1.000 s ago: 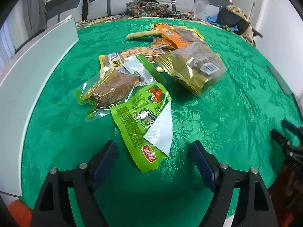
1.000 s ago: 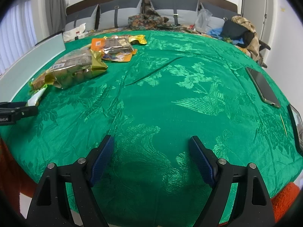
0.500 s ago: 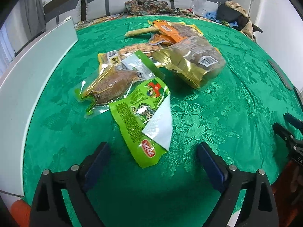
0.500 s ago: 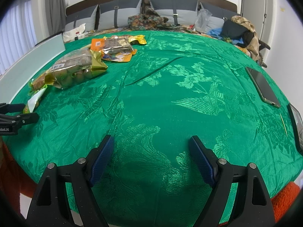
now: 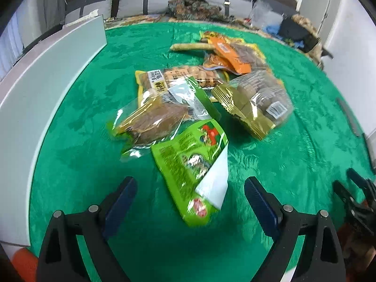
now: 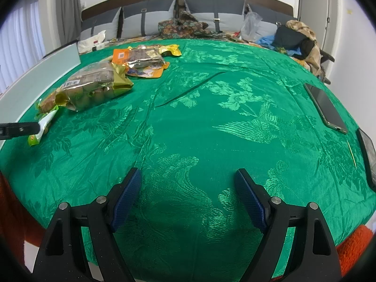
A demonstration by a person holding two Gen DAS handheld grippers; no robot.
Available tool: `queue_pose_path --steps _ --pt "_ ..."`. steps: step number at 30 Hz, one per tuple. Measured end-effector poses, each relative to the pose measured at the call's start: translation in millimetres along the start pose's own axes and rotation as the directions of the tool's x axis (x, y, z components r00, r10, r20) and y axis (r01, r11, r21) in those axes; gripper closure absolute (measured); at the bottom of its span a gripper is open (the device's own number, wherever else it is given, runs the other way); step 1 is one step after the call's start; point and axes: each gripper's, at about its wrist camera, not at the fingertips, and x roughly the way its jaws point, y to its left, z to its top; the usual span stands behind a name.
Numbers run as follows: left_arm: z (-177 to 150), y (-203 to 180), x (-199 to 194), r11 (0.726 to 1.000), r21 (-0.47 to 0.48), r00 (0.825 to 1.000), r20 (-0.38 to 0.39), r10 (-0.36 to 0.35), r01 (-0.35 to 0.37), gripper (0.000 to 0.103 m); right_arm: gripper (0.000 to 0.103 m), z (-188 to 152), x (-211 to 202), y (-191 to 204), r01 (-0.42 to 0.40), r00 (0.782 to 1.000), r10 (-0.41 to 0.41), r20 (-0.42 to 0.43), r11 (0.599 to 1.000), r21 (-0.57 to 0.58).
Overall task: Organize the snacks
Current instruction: 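Lift the green snack bag with the left tool, then grasp the gold-and-clear bag of round snacks with the right tool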
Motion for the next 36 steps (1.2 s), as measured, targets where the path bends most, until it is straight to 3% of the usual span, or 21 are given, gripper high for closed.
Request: queue_pose_path --steps 2,4,5,10,14,16,19,20,22,24,27,29,32,33,36 --pt "8 -6 13 0.999 -0.021 0.998 -0.057 0.023 -0.024 0.015 0.018 0 0 0 0.000 1.000 0.000 0.000 1.000 0.001" --pt "10 -13 17 0.996 0.008 0.995 -0.057 0.088 -0.087 0.027 0.018 0 0 0 0.000 1.000 0.000 0.000 1.000 0.000" --pt "11 -17 14 0.996 0.022 0.996 -0.038 0.082 -0.082 0.043 0.018 0 0 0 -0.001 1.000 0.001 -0.001 1.000 0.000" --pt "3 -11 8 0.997 0.021 0.996 -0.029 0.079 -0.079 0.047 0.018 -1 0 0 -0.004 1.000 0.004 -0.002 1.000 -0.001" --pt "-7 6 -6 0.999 -0.023 1.000 0.003 0.029 -0.029 0.047 0.019 5 0 -2 -0.019 0.999 0.019 -0.045 1.000 0.010" --pt "-12 13 -13 0.999 -0.038 0.999 0.026 0.022 -0.021 0.046 0.019 18 0 -8 -0.096 0.990 0.106 -0.095 0.990 0.103" --pt "-17 23 -19 0.997 -0.075 0.999 0.050 0.008 -0.004 0.046 0.019 48 5 -6 -0.281 0.937 0.333 -0.108 0.899 0.336" --pt "-18 26 -20 0.996 -0.085 0.998 0.055 0.007 -0.002 0.046 0.019 65 15 2 -0.348 0.896 0.430 -0.111 0.836 0.425" --pt "-21 32 -24 0.995 -0.100 0.997 0.072 0.007 0.000 0.046 0.019 88 32 19 -0.385 0.857 0.504 -0.111 0.768 0.511" --pt "-26 39 -28 0.994 -0.109 0.996 0.088 0.010 0.000 0.046 0.019 121 56 47 -0.359 0.852 0.509 -0.122 0.737 0.572" --pt "-29 46 -30 0.993 -0.118 0.995 0.093 0.021 -0.010 0.046 0.019 150 85 80 -0.216 0.889 0.414 -0.198 0.758 0.616" --pt "-31 50 -32 0.992 -0.125 0.995 0.100 0.027 -0.014 0.046 0.019 160 102 104 -0.077 0.906 0.306 -0.292 0.798 0.598" --pt "-31 57 -36 0.990 -0.139 0.993 0.114 0.019 -0.003 0.046 0.019 156 129 130 -0.041 0.873 0.249 -0.420 0.894 0.446" --pt "-31 58 -37 0.990 -0.142 0.993 0.118 0.018 -0.001 0.046 0.023 152 128 131 -0.073 0.874 0.258 -0.412 0.908 0.414" --pt "-33 62 -37 0.988 -0.156 0.993 0.116 0.000 0.018 0.046 0.030 140 100 106 -0.094 0.905 0.229 -0.358 0.929 0.358"
